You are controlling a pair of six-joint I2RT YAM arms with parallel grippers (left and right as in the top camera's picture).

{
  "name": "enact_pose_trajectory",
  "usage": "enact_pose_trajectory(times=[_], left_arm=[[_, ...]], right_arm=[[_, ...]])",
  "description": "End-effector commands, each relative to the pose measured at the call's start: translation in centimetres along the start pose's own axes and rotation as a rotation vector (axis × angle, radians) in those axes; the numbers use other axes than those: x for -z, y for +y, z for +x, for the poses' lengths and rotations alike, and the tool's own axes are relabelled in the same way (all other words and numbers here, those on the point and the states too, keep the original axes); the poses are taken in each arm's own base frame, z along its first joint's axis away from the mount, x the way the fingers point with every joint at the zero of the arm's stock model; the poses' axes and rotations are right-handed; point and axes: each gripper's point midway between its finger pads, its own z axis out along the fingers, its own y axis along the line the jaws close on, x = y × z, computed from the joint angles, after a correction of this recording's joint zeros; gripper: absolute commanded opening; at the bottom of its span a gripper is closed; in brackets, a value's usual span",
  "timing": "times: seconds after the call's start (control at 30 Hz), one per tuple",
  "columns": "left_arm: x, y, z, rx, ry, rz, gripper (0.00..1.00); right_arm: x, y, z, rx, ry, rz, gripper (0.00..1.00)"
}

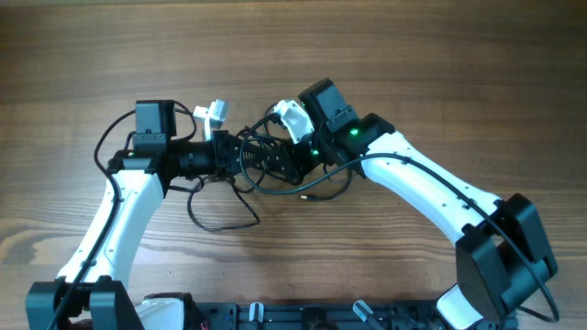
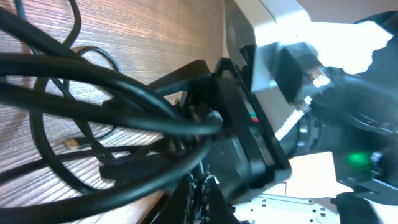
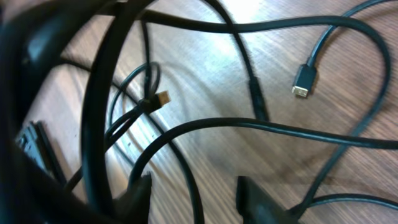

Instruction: Untangle cables

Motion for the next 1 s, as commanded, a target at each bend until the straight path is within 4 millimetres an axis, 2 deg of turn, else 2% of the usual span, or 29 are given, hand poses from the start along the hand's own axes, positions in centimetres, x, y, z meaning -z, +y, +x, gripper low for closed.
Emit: enact_pose_trajectory(times=[0.0,0.07,0.1,0.17,0.2,0.23,0.27,0.37,0.43,0.47,0.53,0.6,0.63,0.7,0.8,0.87,0.97], left_arm=[[1.2,-1.8,-0.4,-0.039,-0.013,0.072,0.04],[1.5,-0.6,-1.1,-0.035,-0.052,0.012,0.04],[1.6,1.1,-1.6,-0.012,-0.087,-0.086,0.04],[2.2,4.2,-2.0,0.036,-0.137,-0.258,0.04],[2.9,6.4,-1.9,0.075,-0.163,-0.383,0.04],[3.3,7.4,-1.8,0.091,-0.173,-0.438,0.04],[4.2,9.0,-1.6,0.118,-0.19,-0.539,0.04],[5.8,11.2,-1.3,0.146,-0.218,-0.692,0.04],[6.2,11.6,-1.8,0.123,-0.234,-0.725,0.04],[6.2,11.4,-2.2,0.094,-0.242,-0.722,0.04],[6.4,9.5,-3.3,0.048,-0.275,-0.687,0.04],[6.7,5.3,-4.7,-0.041,-0.321,-0.597,0.04],[7.4,2.2,-5.8,-0.123,-0.373,-0.553,0.04],[9.2,-2.4,-7.4,-0.266,-0.493,-0.516,0.04],[11.9,-8.3,-9.1,-0.47,-0.679,-0.446,0.04],[12.3,-10.1,-9.2,-0.459,-0.73,-0.389,0.04],[10.2,-9.3,-7.6,-0.385,-0.641,-0.374,0.04]], right_arm=[[-0.2,-1.3,-0.6,-0.076,-0.028,0.058,0.28],[0.8,-1.8,-1.4,-0.105,-0.06,0.065,0.13],[2.2,-2.1,-2.3,-0.122,-0.095,0.071,0.04],[5.0,-2.7,-3.5,-0.161,-0.151,0.087,0.04],[8.5,-3.4,-4.8,-0.18,-0.218,0.111,0.04],[10.7,-3.8,-5.4,-0.19,-0.262,0.127,0.04],[14.1,-4.5,-6.2,-0.228,-0.339,0.15,0.04],[20.6,-6.7,-6.5,-0.328,-0.491,0.209,0.04],[22.0,-8.2,-5.7,-0.396,-0.505,0.239,0.04],[21.8,-8.7,-5.1,-0.418,-0.485,0.25,0.04],[20.4,-9.7,-3.9,-0.464,-0.421,0.271,0.04],[19.2,-10.6,-3.2,-0.491,-0.375,0.274,0.04],[18.3,-11.2,-2.9,-0.508,-0.348,0.275,0.04],[17.4,-11.7,-2.5,-0.526,-0.318,0.275,0.04],[16.7,-12.2,-2.1,-0.534,-0.294,0.277,0.04],[16.5,-12.3,-2.1,-0.538,-0.288,0.276,0.04],[15.7,-11.8,-1.9,-0.541,-0.264,0.245,0.04]])
